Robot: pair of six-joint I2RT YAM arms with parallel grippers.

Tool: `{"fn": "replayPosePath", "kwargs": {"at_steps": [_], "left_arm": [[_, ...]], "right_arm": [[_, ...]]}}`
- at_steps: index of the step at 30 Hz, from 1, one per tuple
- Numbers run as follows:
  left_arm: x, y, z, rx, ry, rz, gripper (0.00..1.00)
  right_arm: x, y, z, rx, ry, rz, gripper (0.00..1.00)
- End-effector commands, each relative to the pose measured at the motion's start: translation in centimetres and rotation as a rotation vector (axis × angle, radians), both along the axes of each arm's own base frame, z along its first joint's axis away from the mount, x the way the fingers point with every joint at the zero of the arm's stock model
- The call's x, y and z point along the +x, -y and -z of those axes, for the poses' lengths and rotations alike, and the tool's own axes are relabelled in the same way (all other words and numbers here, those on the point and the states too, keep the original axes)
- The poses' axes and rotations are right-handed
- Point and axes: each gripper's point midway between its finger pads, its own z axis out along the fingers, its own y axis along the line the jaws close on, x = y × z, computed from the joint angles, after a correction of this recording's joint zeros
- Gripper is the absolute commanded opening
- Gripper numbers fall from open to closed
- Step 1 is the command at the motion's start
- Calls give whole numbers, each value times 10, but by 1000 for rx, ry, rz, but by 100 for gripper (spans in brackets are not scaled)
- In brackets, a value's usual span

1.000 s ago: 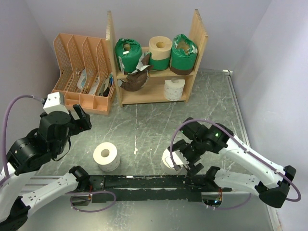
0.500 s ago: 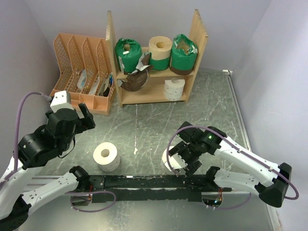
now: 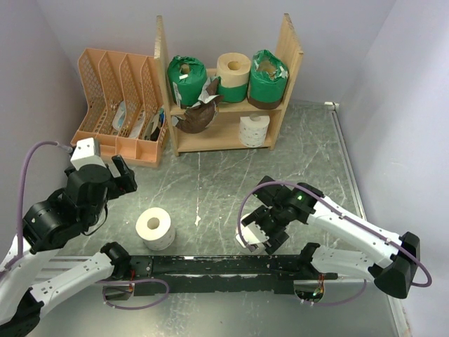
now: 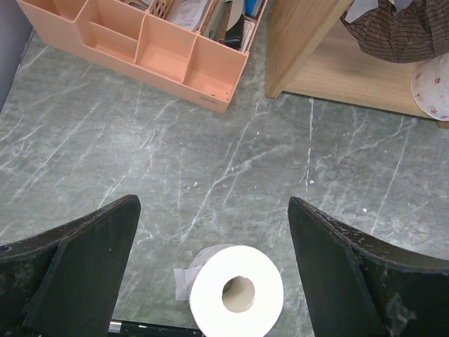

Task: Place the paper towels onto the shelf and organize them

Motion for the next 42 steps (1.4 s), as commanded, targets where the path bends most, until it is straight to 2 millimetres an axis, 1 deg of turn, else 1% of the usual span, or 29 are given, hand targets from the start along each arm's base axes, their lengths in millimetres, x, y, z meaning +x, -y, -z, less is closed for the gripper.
{"fn": "replayPosePath", "kwargs": {"at_steps": [1,6,11,18,23,27,32,42], "left_arm": [[-4,-3,-6,-22,21,-3,98],[-5,-5,-4,-18,16,-7,98],[-5,-5,-2,-22,17,-6,98],[-5,-6,1,-13,12,-11,98],[-4,-5,5,-9,9,-11,98],[-3,-4,8,-1,6,-9,98],[-3,-4,10,7,3,-11,98],[-4,-9,11,16,5,-22,98]], "right_arm": [[-6,1,3,-7,-27,-9,70],[-12,1,3,-10,-61,-10,69],[-15,3,8,-24,-78,-13,69],[-16,8,16,-49,-81,-19,66],[-15,6,19,-46,-79,-18,65],[-13,5,21,-49,-75,-19,62],[-11,2,22,-45,-76,-16,54],[-14,4,28,-62,-93,-13,49]]}}
